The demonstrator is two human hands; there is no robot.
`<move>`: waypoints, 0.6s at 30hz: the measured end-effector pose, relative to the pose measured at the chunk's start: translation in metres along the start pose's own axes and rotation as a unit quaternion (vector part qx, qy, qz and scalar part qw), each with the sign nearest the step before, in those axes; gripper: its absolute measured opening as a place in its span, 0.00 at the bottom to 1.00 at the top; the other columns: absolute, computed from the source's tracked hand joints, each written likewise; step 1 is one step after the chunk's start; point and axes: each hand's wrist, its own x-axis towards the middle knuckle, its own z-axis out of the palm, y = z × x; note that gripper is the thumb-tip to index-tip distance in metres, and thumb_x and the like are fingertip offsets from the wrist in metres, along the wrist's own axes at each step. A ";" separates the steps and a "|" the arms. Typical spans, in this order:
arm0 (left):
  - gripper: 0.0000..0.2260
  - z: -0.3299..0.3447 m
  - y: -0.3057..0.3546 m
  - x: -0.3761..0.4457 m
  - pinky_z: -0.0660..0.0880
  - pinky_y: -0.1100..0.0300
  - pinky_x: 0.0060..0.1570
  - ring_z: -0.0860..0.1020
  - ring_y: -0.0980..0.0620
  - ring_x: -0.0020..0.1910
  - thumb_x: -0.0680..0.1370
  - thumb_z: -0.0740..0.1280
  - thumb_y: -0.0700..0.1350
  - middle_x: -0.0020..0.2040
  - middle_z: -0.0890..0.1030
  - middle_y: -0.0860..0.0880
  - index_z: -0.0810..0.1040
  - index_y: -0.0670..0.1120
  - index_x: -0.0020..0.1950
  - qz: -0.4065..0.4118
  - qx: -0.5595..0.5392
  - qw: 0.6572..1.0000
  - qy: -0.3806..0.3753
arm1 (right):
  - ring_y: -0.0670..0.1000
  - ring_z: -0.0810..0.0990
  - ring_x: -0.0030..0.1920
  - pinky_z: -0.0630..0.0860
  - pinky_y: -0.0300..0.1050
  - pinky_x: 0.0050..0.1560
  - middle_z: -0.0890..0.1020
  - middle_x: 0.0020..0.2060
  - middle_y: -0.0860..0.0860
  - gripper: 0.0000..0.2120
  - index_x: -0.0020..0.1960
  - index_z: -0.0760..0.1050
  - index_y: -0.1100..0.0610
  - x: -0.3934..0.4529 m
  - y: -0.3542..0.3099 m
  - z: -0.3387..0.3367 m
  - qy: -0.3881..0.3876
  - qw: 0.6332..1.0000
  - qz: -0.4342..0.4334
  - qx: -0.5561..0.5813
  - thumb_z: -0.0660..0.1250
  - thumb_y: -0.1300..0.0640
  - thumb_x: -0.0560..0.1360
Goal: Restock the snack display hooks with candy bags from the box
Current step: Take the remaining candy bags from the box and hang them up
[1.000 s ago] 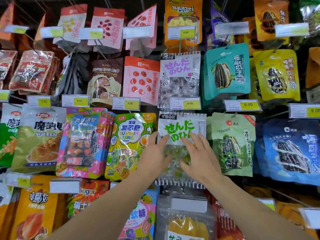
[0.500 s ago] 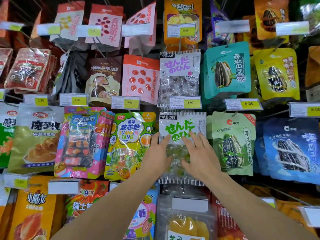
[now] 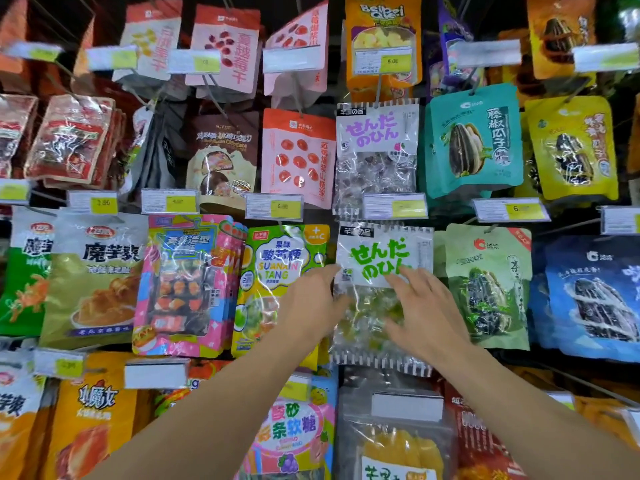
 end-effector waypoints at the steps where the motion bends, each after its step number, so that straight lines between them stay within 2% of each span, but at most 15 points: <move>1: 0.16 -0.005 -0.003 -0.001 0.78 0.53 0.47 0.79 0.46 0.53 0.76 0.68 0.52 0.55 0.81 0.48 0.78 0.50 0.63 0.008 -0.004 1.000 0.009 | 0.55 0.50 0.79 0.48 0.55 0.79 0.55 0.79 0.49 0.36 0.79 0.52 0.46 0.000 -0.002 0.000 -0.006 1.000 0.005 -0.005 0.63 0.39 0.75; 3: 0.14 -0.010 -0.014 -0.002 0.76 0.53 0.48 0.79 0.45 0.53 0.76 0.68 0.49 0.55 0.81 0.47 0.80 0.46 0.59 0.024 0.001 0.999 0.022 | 0.55 0.51 0.79 0.49 0.55 0.79 0.57 0.78 0.49 0.35 0.78 0.54 0.47 -0.001 -0.007 -0.002 -0.006 1.000 0.015 -0.006 0.63 0.41 0.75; 7: 0.18 -0.025 -0.046 -0.005 0.73 0.53 0.56 0.77 0.43 0.59 0.74 0.69 0.47 0.61 0.80 0.46 0.79 0.44 0.63 0.017 -0.002 0.999 0.034 | 0.54 0.59 0.74 0.58 0.53 0.76 0.64 0.73 0.51 0.32 0.76 0.60 0.52 -0.001 -0.034 -0.006 0.027 0.999 0.025 0.008 0.65 0.48 0.74; 10: 0.22 -0.040 -0.075 -0.010 0.71 0.53 0.60 0.76 0.42 0.62 0.72 0.70 0.47 0.63 0.78 0.45 0.77 0.43 0.64 -0.010 -0.009 0.999 0.037 | 0.56 0.66 0.67 0.68 0.51 0.66 0.67 0.69 0.52 0.31 0.74 0.61 0.54 -0.001 -0.066 -0.004 0.034 0.998 0.023 0.051 0.67 0.53 0.74; 14: 0.29 -0.058 -0.111 -0.014 0.70 0.54 0.62 0.73 0.44 0.66 0.73 0.73 0.52 0.69 0.73 0.44 0.72 0.44 0.70 -0.065 -0.016 0.997 0.022 | 0.57 0.75 0.61 0.76 0.52 0.54 0.70 0.66 0.53 0.31 0.75 0.57 0.52 0.004 -0.106 0.010 -0.015 0.993 0.056 0.103 0.65 0.52 0.76; 18: 0.29 -0.062 -0.127 -0.019 0.71 0.53 0.59 0.72 0.44 0.66 0.76 0.68 0.52 0.71 0.70 0.44 0.65 0.46 0.75 -0.078 -0.010 0.996 -0.031 | 0.57 0.80 0.46 0.79 0.53 0.45 0.79 0.53 0.55 0.32 0.73 0.57 0.56 0.012 -0.131 0.026 -0.018 0.978 0.116 0.173 0.68 0.50 0.76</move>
